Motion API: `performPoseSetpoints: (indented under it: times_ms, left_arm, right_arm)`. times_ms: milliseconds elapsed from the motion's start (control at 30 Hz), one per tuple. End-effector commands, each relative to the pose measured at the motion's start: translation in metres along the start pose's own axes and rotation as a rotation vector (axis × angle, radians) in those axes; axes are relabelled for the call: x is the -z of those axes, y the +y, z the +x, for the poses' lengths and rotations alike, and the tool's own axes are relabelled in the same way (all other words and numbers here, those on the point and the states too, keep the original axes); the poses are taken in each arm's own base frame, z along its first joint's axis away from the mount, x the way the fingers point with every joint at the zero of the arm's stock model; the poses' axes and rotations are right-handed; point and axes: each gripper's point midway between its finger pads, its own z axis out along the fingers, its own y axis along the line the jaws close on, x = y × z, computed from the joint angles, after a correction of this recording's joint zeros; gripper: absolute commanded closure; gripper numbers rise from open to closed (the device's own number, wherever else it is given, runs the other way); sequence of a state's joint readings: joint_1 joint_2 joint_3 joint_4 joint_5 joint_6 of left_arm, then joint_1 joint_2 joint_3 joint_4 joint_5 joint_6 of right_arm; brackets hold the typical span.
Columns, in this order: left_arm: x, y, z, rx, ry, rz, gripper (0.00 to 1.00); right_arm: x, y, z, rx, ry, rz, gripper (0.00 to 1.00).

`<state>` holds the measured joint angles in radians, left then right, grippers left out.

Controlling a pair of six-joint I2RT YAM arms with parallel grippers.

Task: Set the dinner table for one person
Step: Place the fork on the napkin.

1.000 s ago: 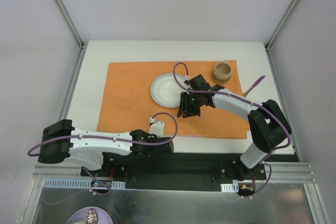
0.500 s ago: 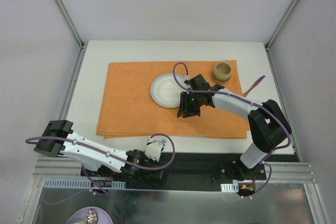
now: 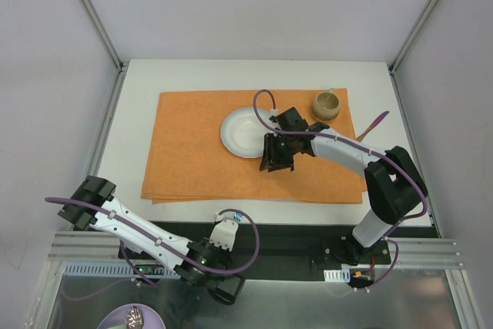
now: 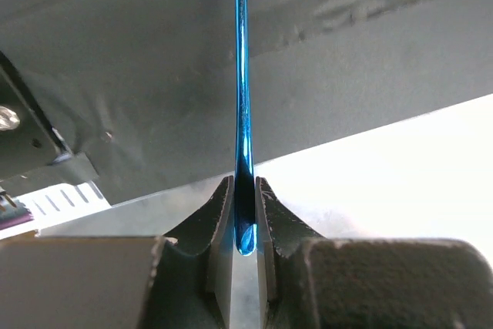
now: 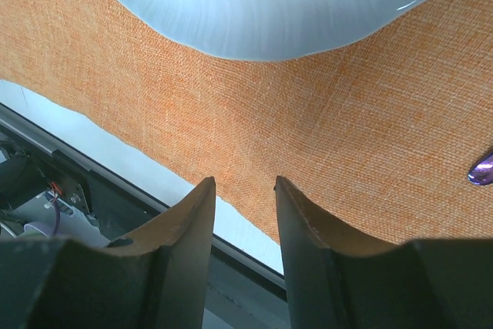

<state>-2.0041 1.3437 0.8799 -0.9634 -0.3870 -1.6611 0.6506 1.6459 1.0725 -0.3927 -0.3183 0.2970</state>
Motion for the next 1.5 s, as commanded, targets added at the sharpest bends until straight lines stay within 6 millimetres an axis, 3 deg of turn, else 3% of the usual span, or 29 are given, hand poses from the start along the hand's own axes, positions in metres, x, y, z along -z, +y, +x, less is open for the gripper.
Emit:
performPoseSetpoints:
  times_ms: [0, 300, 533, 967, 1200, 1233, 1433, 1467]
  left_arm:
    - [0.007, 0.013, -0.024, 0.033, -0.125, -0.053, 1.00]
    - [0.014, 0.051, -0.055, 0.139, -0.260, -0.130, 1.00]
    - [0.006, 0.081, -0.080, 0.210, -0.294, -0.149, 1.00]
    - [-0.026, 0.090, -0.124, 0.217, -0.292, -0.060, 1.00]
    - [-0.043, 0.084, -0.162, 0.228, -0.318, 0.011, 1.00]
    - [-0.046, 0.087, -0.173, 0.261, -0.331, 0.009, 1.00]
    - [-0.059, 0.098, -0.195, 0.238, -0.319, 0.027, 1.00]
    - [-0.060, 0.103, -0.207, 0.246, -0.341, 0.030, 1.00]
  right_arm:
    - [0.006, 0.008, -0.008, 0.022, -0.019, -0.006, 0.60]
    - [0.008, 0.005, -0.005, 0.023, -0.019, 0.004, 0.60]
    - [0.007, 0.003, -0.004, 0.022, -0.016, 0.008, 0.60]
    - [0.011, 0.000, -0.003, 0.024, -0.028, 0.024, 0.60]
    - [0.013, 0.000, -0.002, 0.027, -0.030, 0.023, 0.60]
    - [0.013, 0.000, -0.003, 0.027, -0.030, 0.024, 0.60]
    - [0.015, 0.000, -0.001, 0.034, -0.031, 0.024, 0.60]
    - [0.015, -0.001, -0.001, 0.032, -0.031, 0.027, 0.60]
